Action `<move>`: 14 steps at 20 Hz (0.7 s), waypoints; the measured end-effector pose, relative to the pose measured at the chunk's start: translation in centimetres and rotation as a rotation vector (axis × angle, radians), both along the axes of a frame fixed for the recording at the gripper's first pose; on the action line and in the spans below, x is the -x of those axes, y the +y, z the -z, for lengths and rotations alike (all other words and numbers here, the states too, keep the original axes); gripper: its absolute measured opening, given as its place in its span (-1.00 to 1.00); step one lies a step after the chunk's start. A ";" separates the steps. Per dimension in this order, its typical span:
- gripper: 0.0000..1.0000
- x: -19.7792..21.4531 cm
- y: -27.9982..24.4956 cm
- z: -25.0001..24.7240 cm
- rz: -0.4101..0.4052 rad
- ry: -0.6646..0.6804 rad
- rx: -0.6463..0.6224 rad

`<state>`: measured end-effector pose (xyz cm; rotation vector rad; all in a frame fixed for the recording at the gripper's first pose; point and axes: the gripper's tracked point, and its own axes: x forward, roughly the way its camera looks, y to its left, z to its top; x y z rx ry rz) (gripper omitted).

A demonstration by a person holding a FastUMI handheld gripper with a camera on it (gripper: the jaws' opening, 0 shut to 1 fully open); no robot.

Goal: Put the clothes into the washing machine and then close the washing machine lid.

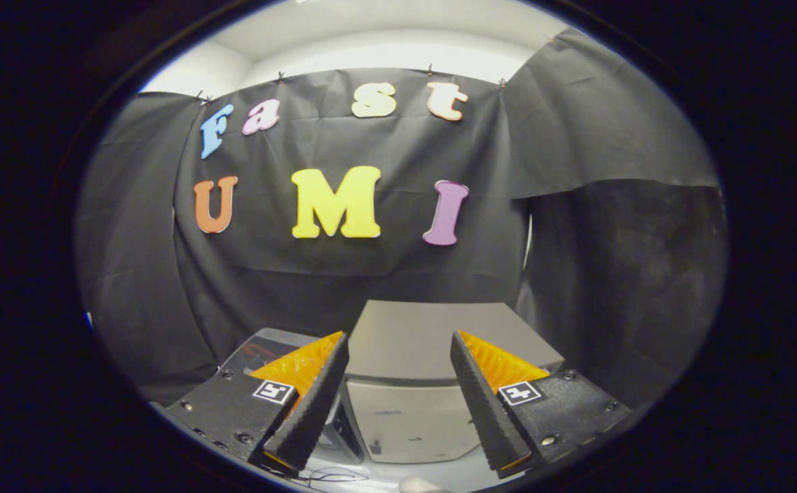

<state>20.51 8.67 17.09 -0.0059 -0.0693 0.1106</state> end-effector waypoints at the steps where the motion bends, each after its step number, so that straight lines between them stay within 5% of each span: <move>1: 0.88 1.0 -0.9 1.0 -0.015 -0.003 -0.014; 14: 0.88 11.8 -11.2 14.4 0.042 0.144 -0.023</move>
